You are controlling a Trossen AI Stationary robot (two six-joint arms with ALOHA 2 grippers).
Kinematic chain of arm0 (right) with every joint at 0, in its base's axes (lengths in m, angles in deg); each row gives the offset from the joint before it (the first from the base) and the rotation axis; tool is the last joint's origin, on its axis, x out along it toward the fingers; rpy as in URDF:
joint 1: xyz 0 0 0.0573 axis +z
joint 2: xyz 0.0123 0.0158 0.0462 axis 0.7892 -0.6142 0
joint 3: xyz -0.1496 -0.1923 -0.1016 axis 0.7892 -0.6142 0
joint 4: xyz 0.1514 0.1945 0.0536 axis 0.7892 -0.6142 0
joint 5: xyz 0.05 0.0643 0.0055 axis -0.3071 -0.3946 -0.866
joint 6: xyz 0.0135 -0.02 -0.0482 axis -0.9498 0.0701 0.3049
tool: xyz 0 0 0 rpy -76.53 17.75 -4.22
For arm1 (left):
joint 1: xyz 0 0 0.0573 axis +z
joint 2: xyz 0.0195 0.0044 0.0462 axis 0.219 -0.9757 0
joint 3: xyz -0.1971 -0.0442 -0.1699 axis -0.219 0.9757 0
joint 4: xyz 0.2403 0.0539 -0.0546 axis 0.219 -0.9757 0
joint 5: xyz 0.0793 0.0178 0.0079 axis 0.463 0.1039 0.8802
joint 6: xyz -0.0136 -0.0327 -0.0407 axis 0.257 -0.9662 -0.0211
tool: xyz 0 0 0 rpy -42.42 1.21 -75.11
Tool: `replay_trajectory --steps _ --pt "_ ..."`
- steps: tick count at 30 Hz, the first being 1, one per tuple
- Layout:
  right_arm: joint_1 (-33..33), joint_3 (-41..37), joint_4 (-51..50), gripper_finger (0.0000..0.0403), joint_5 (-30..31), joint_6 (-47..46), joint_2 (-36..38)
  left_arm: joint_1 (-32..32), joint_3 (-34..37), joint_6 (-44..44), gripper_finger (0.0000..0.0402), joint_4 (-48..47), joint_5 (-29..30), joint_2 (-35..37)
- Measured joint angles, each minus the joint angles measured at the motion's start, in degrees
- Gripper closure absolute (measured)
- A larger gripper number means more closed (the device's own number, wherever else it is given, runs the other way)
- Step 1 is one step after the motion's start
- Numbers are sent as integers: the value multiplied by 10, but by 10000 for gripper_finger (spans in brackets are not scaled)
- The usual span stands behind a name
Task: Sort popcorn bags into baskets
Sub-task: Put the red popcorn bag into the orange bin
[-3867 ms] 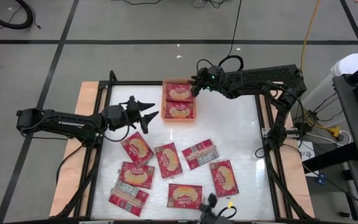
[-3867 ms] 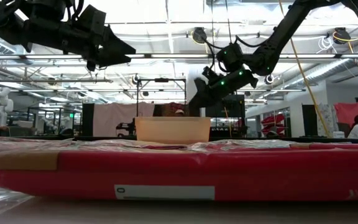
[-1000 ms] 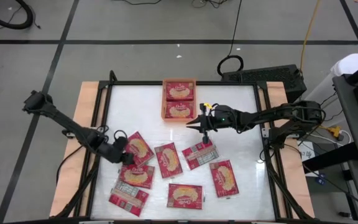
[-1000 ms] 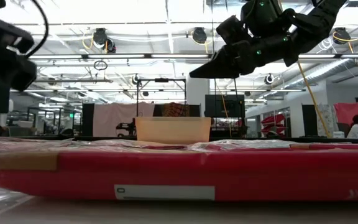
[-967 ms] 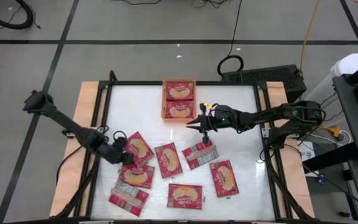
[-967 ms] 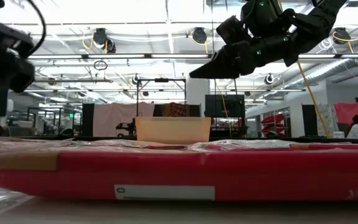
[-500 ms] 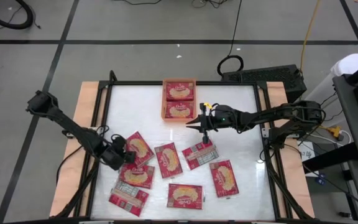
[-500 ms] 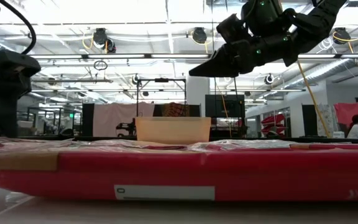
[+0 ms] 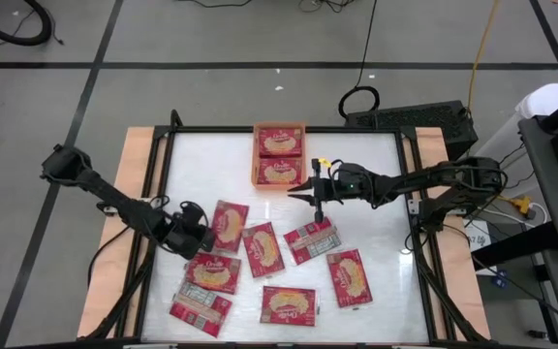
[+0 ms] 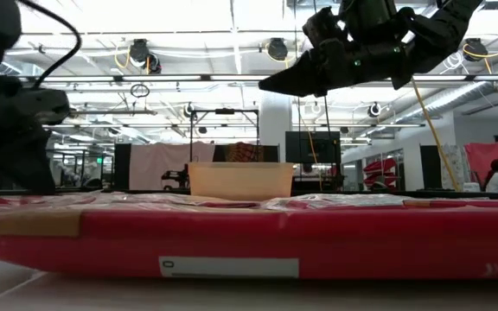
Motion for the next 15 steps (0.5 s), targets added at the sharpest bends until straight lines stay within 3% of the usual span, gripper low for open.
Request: replay_trajectory --steps 8,15 --pt "20 0 0 357 82 -87 0 62 0 197 399 2 3 45" --pt "43 35 -29 329 121 -137 -24 112 0 339 400 6 -12 92"
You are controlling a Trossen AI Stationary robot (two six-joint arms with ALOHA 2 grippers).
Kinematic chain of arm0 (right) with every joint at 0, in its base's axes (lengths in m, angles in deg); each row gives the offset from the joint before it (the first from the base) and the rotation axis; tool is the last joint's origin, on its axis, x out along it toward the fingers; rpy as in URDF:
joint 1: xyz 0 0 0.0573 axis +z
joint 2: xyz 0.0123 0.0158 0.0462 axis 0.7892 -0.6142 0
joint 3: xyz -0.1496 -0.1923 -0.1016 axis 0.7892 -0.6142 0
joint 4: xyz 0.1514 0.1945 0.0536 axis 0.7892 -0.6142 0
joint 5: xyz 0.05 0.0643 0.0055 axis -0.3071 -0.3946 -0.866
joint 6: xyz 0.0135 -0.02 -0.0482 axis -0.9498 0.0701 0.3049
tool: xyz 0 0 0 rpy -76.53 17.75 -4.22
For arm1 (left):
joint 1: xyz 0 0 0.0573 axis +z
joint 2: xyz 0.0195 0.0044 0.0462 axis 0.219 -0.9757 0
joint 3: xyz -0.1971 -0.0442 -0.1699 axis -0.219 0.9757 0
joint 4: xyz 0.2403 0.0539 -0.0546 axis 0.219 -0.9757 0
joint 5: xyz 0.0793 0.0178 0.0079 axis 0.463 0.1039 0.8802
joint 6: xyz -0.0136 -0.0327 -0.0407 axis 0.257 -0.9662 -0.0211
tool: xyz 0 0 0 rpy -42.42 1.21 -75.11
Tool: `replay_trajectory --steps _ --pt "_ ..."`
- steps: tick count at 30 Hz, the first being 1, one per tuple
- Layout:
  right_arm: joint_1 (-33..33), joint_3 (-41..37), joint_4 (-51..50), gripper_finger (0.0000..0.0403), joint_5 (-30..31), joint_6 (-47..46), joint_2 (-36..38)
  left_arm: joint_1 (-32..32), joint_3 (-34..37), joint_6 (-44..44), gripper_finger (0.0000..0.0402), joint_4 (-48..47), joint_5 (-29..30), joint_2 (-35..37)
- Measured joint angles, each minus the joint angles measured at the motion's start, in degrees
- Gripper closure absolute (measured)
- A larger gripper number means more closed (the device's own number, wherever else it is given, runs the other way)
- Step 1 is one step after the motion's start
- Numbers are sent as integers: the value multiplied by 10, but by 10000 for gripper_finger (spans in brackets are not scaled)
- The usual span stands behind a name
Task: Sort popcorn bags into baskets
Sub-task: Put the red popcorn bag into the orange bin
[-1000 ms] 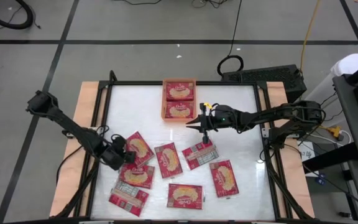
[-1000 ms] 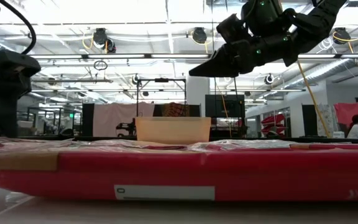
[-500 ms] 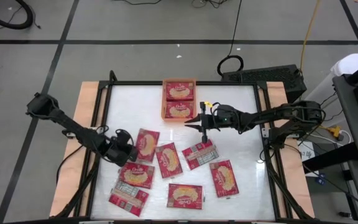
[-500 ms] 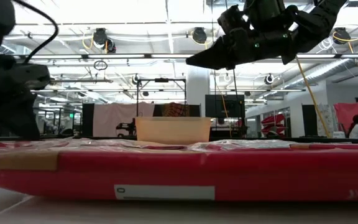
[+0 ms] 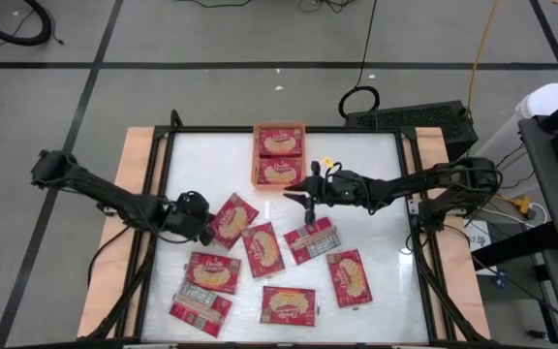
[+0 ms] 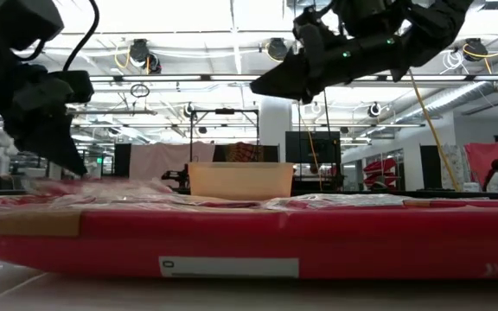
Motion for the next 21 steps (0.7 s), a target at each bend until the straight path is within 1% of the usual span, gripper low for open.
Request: replay_trajectory --steps 4,7,9,11,13,16,19,21 --pt "9 31 1 315 -2 -2 -39 25 -1 52 400 7 -35 16" --pt "10 63 -7 306 -6 -2 -79 41 -1 64 400 2 -63 18" --pt "9 87 -22 301 -20 -2 -102 54 -1 23 399 -12 -76 18" --pt "9 112 -27 297 -33 1 -126 66 -1 -26 390 -25 -102 17" --pt "10 124 -30 294 -34 6 -140 75 -1 -69 364 -35 -137 18" --pt "9 137 -28 293 -34 27 -153 79 -1 -111 304 -48 -180 16" --pt "8 137 -25 293 -37 44 -153 79 3 -134 230 -37 -192 16" --pt "5 137 -26 293 -50 51 -151 79 12 -146 183 -26 -193 16"
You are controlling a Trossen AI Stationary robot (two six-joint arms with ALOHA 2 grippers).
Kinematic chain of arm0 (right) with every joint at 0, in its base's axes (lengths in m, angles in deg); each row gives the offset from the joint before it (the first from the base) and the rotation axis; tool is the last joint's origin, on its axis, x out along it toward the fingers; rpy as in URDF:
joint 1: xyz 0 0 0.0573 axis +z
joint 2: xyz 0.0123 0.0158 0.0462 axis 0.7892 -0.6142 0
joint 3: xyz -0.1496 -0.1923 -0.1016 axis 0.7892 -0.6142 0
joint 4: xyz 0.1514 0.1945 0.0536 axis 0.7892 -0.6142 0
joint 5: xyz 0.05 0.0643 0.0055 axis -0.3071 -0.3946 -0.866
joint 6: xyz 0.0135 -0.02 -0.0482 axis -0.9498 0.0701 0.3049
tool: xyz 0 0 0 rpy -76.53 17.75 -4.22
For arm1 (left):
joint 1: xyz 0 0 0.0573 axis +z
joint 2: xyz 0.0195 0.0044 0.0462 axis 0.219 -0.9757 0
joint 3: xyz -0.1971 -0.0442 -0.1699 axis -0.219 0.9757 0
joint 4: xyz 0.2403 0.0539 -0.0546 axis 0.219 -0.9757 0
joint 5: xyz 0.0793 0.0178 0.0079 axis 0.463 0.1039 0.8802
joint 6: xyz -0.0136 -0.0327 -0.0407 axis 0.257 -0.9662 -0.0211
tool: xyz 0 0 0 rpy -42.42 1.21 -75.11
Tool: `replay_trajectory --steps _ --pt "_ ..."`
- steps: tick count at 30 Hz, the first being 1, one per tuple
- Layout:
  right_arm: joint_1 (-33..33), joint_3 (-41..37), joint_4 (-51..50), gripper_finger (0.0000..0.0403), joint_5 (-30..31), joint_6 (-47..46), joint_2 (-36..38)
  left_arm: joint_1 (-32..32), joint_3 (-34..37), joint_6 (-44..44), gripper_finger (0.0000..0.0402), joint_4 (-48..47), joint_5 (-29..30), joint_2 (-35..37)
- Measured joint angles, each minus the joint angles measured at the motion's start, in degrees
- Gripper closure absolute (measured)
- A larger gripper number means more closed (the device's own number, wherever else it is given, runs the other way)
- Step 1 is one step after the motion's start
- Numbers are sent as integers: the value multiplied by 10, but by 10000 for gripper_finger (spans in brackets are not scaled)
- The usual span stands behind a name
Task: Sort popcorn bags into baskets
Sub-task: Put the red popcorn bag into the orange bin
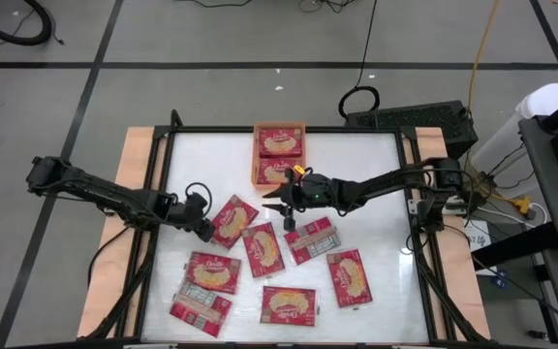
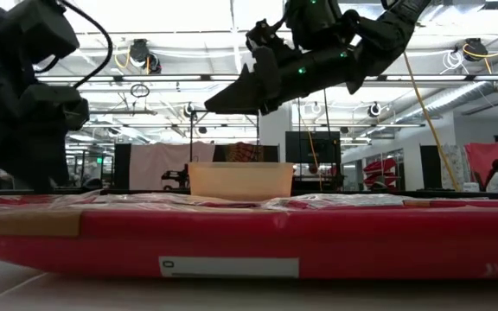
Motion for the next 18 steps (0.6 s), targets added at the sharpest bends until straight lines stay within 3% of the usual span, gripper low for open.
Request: replay_trajectory --steps 4,8,11,16,18 --pt "-4 0 1 293 -16 11 2 4 42 -28 118 59 -8 2" --pt "-6 0 0 293 -16 20 2 1 97 -19 124 202 -10 2" --pt "-6 0 1 293 -14 23 2 1 133 17 188 292 -17 1" --pt "-6 0 11 293 -14 23 2 1 169 65 359 338 -15 1" --pt "-5 0 18 293 -14 23 2 1 171 77 383 343 -3 1"
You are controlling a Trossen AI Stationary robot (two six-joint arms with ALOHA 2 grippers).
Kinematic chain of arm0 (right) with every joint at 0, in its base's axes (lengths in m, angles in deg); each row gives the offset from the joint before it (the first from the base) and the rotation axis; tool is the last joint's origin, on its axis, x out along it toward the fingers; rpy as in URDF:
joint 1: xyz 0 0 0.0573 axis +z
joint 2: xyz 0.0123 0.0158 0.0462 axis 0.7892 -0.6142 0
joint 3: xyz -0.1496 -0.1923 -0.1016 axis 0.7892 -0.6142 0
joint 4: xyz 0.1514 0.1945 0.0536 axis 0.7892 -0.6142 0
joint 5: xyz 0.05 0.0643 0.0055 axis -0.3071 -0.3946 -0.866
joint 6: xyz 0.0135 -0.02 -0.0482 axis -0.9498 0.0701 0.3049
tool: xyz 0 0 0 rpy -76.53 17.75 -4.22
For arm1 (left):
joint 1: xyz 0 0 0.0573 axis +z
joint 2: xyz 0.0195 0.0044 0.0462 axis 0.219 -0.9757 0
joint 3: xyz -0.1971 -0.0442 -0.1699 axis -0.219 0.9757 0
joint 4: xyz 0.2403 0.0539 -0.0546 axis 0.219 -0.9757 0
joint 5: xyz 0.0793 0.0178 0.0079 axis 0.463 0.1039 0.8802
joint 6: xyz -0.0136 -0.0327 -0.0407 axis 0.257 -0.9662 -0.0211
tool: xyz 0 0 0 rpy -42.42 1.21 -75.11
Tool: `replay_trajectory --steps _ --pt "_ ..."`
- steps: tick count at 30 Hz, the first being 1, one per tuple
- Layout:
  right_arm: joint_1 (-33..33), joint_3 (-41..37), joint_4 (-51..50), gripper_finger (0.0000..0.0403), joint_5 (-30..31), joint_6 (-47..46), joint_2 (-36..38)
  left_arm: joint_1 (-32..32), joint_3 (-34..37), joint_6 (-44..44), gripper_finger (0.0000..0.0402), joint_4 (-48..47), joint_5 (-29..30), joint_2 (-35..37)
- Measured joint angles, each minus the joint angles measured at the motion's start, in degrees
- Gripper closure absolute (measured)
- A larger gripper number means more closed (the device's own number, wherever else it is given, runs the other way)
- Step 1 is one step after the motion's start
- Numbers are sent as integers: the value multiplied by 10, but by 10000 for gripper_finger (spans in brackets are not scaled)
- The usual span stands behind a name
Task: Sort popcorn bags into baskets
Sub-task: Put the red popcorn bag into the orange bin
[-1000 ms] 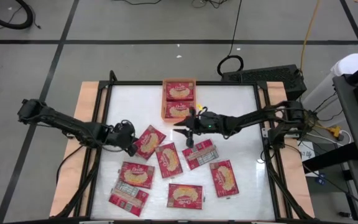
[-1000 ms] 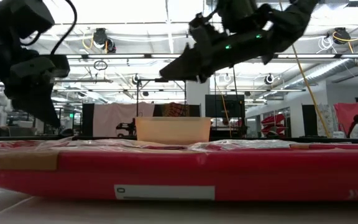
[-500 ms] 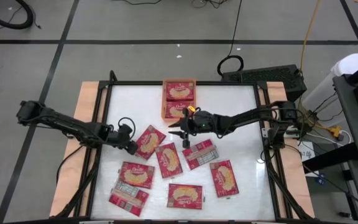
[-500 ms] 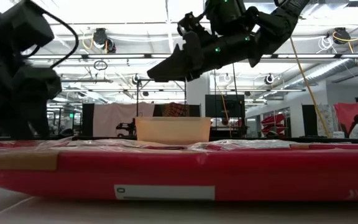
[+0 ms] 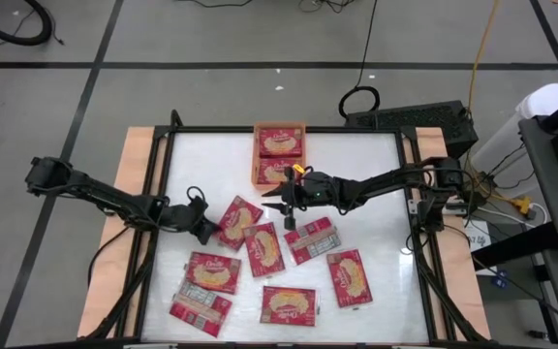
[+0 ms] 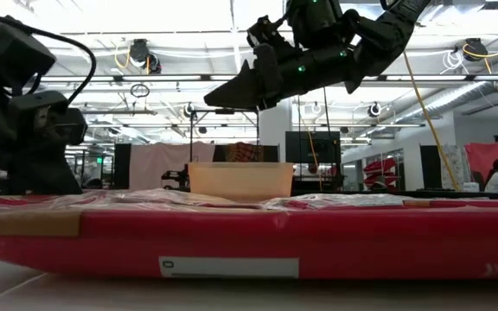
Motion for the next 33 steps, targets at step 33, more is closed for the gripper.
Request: replay_trajectory --steps 33 --pt "-55 116 -273 173 -60 -67 16 107 -312 694 399 -258 121 -1"
